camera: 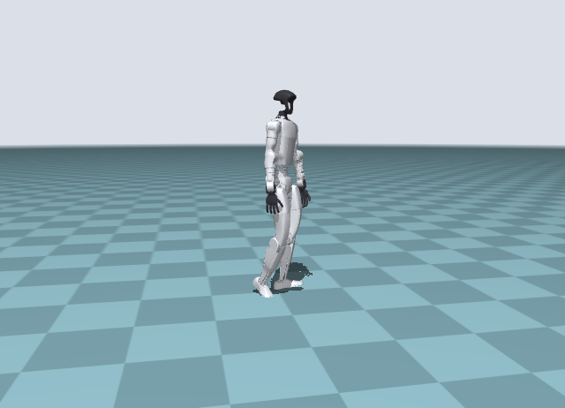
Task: In place motions
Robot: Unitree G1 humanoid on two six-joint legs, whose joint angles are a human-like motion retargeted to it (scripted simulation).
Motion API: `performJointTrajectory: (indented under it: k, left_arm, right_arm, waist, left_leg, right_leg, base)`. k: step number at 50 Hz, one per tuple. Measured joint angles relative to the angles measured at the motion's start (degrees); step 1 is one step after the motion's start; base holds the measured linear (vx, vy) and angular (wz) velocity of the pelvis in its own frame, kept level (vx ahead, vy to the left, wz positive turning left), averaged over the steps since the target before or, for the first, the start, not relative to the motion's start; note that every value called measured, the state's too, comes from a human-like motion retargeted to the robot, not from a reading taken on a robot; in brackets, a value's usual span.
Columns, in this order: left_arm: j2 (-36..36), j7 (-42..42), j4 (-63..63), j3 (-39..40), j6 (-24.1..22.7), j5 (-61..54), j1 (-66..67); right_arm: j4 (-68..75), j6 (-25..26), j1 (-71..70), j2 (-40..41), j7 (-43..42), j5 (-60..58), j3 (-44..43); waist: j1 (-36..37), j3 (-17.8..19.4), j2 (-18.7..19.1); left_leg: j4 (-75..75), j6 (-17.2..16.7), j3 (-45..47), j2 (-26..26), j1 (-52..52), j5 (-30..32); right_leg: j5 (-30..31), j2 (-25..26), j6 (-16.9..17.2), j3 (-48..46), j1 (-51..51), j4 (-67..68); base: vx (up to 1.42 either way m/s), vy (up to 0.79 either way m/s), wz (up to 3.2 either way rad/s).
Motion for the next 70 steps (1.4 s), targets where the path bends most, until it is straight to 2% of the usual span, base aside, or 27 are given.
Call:
performJointTrajectory:
  k: [2, 3, 8, 12, 15, 21, 25, 28, 30, 34, 38, 43, 52, 55, 57, 58, 60, 62, 65, 70]
  left_arm:
    - [-0.82, -0.74, -0.39, 0.29, -0.5, -3.22, -3.42]
    - [-1.05, -0.93, -1.09, 0.75, -1.02, -4.98, -5.29]
    - [-0.77, 0.58, -5.91, 6.56, -2.12, -7.25, -15.3]
    - [-0.39, 1.28, -9.41, 9.02, -3.72, -8.47, -21.64]
    - [-0.2, 2.21, -10.16, 9.43, -5.13, -9.63, -24.44]
    - [0.03, 2.51, -8.61, 8.81, -5.73, -9.55, -24.84]
    - [-1.25, 2.8, -6.39, 7.38, -6.05, -8.79, -21.02]
    - [-2.26, 1.83, -4.15, 6.36, -5.56, -8.06, -17.04]
    - [-2.82, 0.86, -2.22, 6.27, -5.08, -7.03, -14.43]
    - [-3.62, -0.7, 3.2, 6.45, -3.12, -4.02, -9.26]
    - [-3.07, -1.02, 7.05, 5.62, -2.07, -4.37, -4.01]
    - [-1.9, 0.73, 8.49, 6.65, 0.02, -1.17, 1.46]
    - [-2.41, 0.12, 3.46, 8.75, -0.63, 2.0, 8.97]
    - [-2.76, 1.7, 3.12, 10.36, -1.31, 1.0, 10.96]
    - [-2.68, 2.54, 3.29, 10.61, -2.03, 0.6, 12.1]
    - [-2.45, 2.65, 3.56, 10.54, -2.57, 0.52, 12.47]
    - [-1.75, 3.21, 4.09, 10.45, -3.24, 0.84, 13.07]
    - [-1.18, 3.37, 4.79, 10.98, -3.1, 1.79, 14.37]
    - [-0.6, 1.55, 7.19, 10.96, -1.73, 2.86, 16.88]
    - [0.44, -0.13, 9.46, 13.14, -0.69, 5.28, 21.75]
  right_arm:
    - [1.39, -0.39, 1.42, -1.38, -0.4, -2.08, -0.59]
    - [2.13, -0.37, 1.77, -2.21, -1.02, -3.53, -0.58]
    - [7.48, 1.23, 2.29, -6.53, -3.27, -8.84, -0.62]
    - [11.63, 2.08, 3.39, -8.88, -4.11, -6.98, -3.9]
    - [13.92, 2.33, 4.86, -10.05, -5.52, -3.31, -6.81]
    - [13.56, 2.23, 7.65, -10.39, -6.29, 1.99, -11.2]
    - [12.84, 2.47, 8.38, -9.23, -6.39, 3.45, -11.45]
    - [11.16, 2.39, 7.64, -7.38, -5.73, 3.59, -10.64]
    - [9.83, 2.33, 6.58, -5.96, -5.18, 3.2, -9.68]
    - [6.83, 2.54, 4.44, -2.68, -2.79, -0.22, -7.5]
    - [2.56, 2.07, 1.78, -0.58, -1.92, -4.12, -4.14]
    - [-0.82, 1.13, -0.87, -0.46, -1.82, -6.89, -0.05]
    - [3.23, 1.58, -1.7, -1.57, -2.6, 0.13, 0.79]
    - [7.11, 2.07, -4.17, -1.76, -4.02, 2.14, 2.09]
    - [8.77, 2.42, -6.63, -1.26, -5.12, 5.11, 3.33]
    - [9.15, 2.41, -8.14, -0.78, -5.5, 6.94, 3.65]
    - [8.66, 2.06, -11.53, 0.3, -5.69, 10.68, 4.09]
    - [6.71, 1.91, -15.16, 1.46, -4.23, 12.6, 4.64]
    - [2.07, 2.37, -19.65, 3.45, -0.96, 9.88, 3.03]
    - [-5.95, -0.04, -26.24, 5.58, -1.08, 9.96, 6.53]
  waist:
    - [-1.01, 0.71, 0.75]
    - [-2.07, 1.22, 1.21]
    - [-8.37, 3.0, 2.68]
    - [-11.36, 3.66, 2.71]
    - [-11.63, 2.95, 2.72]
    - [-9.27, 2.09, 2.49]
    - [-6.51, 0.2, 2.72]
    - [-6.11, -0.56, 2.16]
    - [-5.32, -0.73, 1.1]
    - [0.04, -0.92, -0.82]
    - [1.74, -0.4, -1.71]
    - [-0.03, -0.04, -1.82]
    - [1.83, -0.78, -2.15]
    - [2.34, -0.86, -1.46]
    - [2.45, -0.59, -1.63]
    - [2.82, -0.11, -1.82]
    - [5.36, 2.34, -2.55]
    - [7.75, 4.69, -3.08]
    - [11.66, 6.23, -2.83]
    - [14.49, 5.51, -2.18]
  left_leg:
    - [0.35, 0.32, -0.17, 1.07, -0.15, -0.23]
    - [0.61, 0.49, -0.22, 1.63, -0.32, -0.37]
    - [0.96, 1.58, 0.36, 3.03, -1.12, -0.45]
    - [1.13, 2.43, 0.23, 3.04, -2.08, 0.27]
    - [1.04, 2.79, 0.93, 2.92, -2.56, 0.54]
    - [-0.2, 1.92, 3.89, 2.69, -0.74, 0.06]
    - [-0.83, 1.2, 5.88, 2.41, -0.15, -0.36]
    - [-0.44, 1.12, 5.85, 0.98, -0.38, -0.6]
    - [-0.07, 0.99, 6.35, -0.64, -0.5, -0.78]
    - [0.31, 0.31, 9.64, -2.09, -0.29, -1.03]
    - [1.22, -0.44, 10.22, -1.79, -1.1, -1.19]
    - [4.89, -1.76, 9.47, -0.29, -2.74, -1.69]
    - [16.18, -3.93, 7.35, 2.81, -8.12, 0.96]
    - [20.68, -4.01, 7.05, 3.99, -10.35, 6.2]
    - [27.32, -4.21, 6.3, 4.96, -15.1, 14.46]
    - [31.43, -3.39, 6.0, 5.52, -18.16, 18.7]
    - [40.68, 1.44, 7.16, 6.91, -23.41, 23.83]
    - [50.27, 3.03, 8.83, 8.65, -28.02, 20.07]
    - [62.36, 5.68, 9.72, 10.79, -36.03, 14.94]
    - [76.4, 7.42, 9.63, 13.06, -47.73, 8.77]
  right_leg:
    - [4.34, -0.2, -1.25, 1.34, -4.67, 8.74]
    - [4.39, -0.72, -2.06, 1.67, -7.42, 13.78]
    - [-2.58, -3.89, -7.49, 0.53, -21.78, 38.56]
    - [-4.33, -2.74, -6.78, 2.4, -30.66, 48.36]
    - [-3.96, -2.22, -6.48, 2.89, -32.94, 48.72]
    - [-0.18, 0.78, -4.54, 5.37, -24.09, 34.94]
    - [3.47, 5.14, -0.87, 9.98, -13.35, 16.64]
    - [4.54, 5.27, 0.48, 11.66, -4.46, 1.21]
    - [-0.2, 3.16, 1.78, 8.94, 1.48, -8.3]
    - [-3.59, 1.68, -0.14, 9.02, 4.97, -18.52]
    - [-3.53, 1.53, -1.03, 9.03, 4.88, -21.89]
    - [-3.11, 1.44, -1.12, 7.8, 5.38, -23.42]
    - [-2.47, 1.17, -1.55, 4.73, 6.82, -24.93]
    - [-2.47, 1.23, -1.78, 4.69, 6.73, -24.53]
    - [-2.27, 0.51, -2.01, 4.09, 6.26, -24.35]
    - [-2.12, 0.03, -2.11, 3.72, 6.05, -24.34]
    - [-1.78, -1.11, -2.46, 4.18, 6.28, -24.13]
    - [-1.44, -1.43, -3.37, 4.38, 6.88, -24.17]
    - [-0.82, -1.66, -4.11, 5.21, 6.6, -24.07]
    - [-0.35, -1.15, -4.98, 7.28, 4.56, -24.18]
  base:
    - [0.06, 0.05, 0.01]
    - [-0.03, 0.06, -0.1]
    - [-0.06, 0.09, -0.14]
    - [-0.06, 0.03, 0.04]
    - [0.01, 0.0, -0.07]
    - [0.01, 0.01, -0.42]
    - [0.02, -0.02, -0.39]
    - [-0.1, -0.03, 0.05]
    - [-0.16, -0.03, -0.12]
    - [-0.17, -0.08, -0.59]
    - [-0.26, -0.11, -0.04]
    - [-0.22, -0.01, 0.2]
    - [-0.07, 0.02, 0.28]
    - [-0.06, 0.1, 0.07]
    - [-0.16, 0.06, 0.27]
    - [-0.22, 0.02, 0.2]
    - [-0.25, 0.0, -0.13]
    - [-0.19, 0.01, -0.29]
    - [-0.11, 0.05, -0.31]
    - [-0.06, 0.07, -0.31]
